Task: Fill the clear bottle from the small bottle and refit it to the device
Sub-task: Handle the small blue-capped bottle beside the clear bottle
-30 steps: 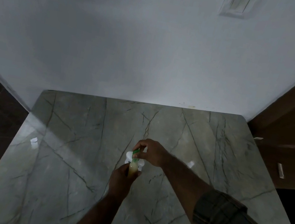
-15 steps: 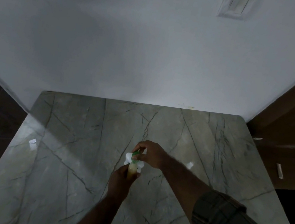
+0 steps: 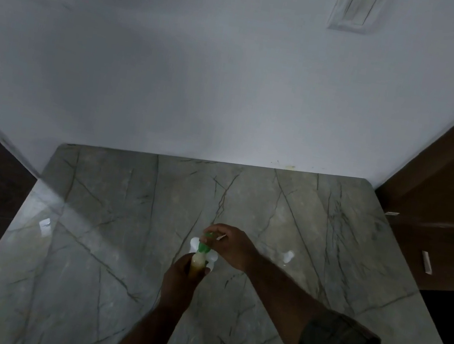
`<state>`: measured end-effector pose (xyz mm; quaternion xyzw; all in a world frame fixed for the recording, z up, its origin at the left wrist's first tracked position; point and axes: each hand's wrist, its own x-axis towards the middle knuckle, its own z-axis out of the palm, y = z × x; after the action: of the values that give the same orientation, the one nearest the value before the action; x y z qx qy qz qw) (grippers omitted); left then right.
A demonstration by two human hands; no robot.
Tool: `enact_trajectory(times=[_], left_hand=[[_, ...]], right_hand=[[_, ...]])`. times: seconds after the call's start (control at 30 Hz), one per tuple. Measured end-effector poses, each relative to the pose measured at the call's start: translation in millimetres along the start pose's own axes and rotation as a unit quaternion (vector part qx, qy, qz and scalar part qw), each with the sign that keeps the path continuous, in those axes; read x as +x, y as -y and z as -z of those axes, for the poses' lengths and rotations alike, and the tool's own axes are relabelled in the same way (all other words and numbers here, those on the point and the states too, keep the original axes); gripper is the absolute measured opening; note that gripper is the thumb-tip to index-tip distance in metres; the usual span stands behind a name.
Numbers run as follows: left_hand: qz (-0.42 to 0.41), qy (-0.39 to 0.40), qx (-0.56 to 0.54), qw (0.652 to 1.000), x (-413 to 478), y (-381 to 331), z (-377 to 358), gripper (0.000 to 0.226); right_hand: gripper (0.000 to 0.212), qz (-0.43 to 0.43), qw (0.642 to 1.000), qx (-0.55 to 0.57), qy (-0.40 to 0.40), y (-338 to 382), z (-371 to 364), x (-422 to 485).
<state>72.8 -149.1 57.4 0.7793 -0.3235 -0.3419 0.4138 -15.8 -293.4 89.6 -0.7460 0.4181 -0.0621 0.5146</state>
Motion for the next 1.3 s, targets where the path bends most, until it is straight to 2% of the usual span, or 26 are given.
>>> enact_trajectory(times=[0.07, 0.17, 0.3, 0.4, 0.5, 0.6, 0.73, 0.83, 1.1, 1.3], left_hand=[[-0.001, -0.001, 0.0, 1.0, -1, 1, -1, 0.02], [-0.011, -0.008, 0.0, 1.0, 0, 3, -1, 0.021], [-0.031, -0.011, 0.0, 0.999, 3, 7, 1, 0.018], [-0.028, -0.009, 0.001, 1.0, 3, 10, 1, 0.026], [-0.014, -0.007, 0.002, 1.0, 4, 13, 2, 0.02], [-0.011, -0.004, 0.001, 1.0, 2, 12, 0, 0.024], [-0.021, -0.006, -0.004, 1.0, -4, 10, -2, 0.033], [-0.019, -0.007, 0.001, 1.0, -6, 10, -4, 0.035], [-0.015, -0.006, -0.011, 1.0, -11, 6, -5, 0.039], [-0.003, -0.007, -0.036, 0.999, -10, 10, -2, 0.036]], right_hand=[[0.023, -0.012, 0.999, 0.03, -0.03, 0, -2, -5], [0.024, -0.04, 0.99, 0.068, -0.117, -4, -13, -23], [0.008, -0.1, 0.957, 0.157, -0.222, -42, -39, -82], [0.002, -0.142, 0.933, 0.089, -0.319, -96, -29, -131], [0.02, -0.199, 0.891, 0.017, -0.407, -140, 4, -156], [0.04, -0.228, 0.894, -0.048, -0.384, -165, 33, -159], [0.056, -0.204, 0.925, -0.114, -0.3, -178, 38, -151], [0.053, -0.188, 0.935, -0.11, -0.278, -171, 27, -131], [0.045, -0.284, 0.899, -0.02, -0.333, -151, 3, -76], [0.031, -0.313, 0.894, -0.004, -0.321, -163, -4, -61]])
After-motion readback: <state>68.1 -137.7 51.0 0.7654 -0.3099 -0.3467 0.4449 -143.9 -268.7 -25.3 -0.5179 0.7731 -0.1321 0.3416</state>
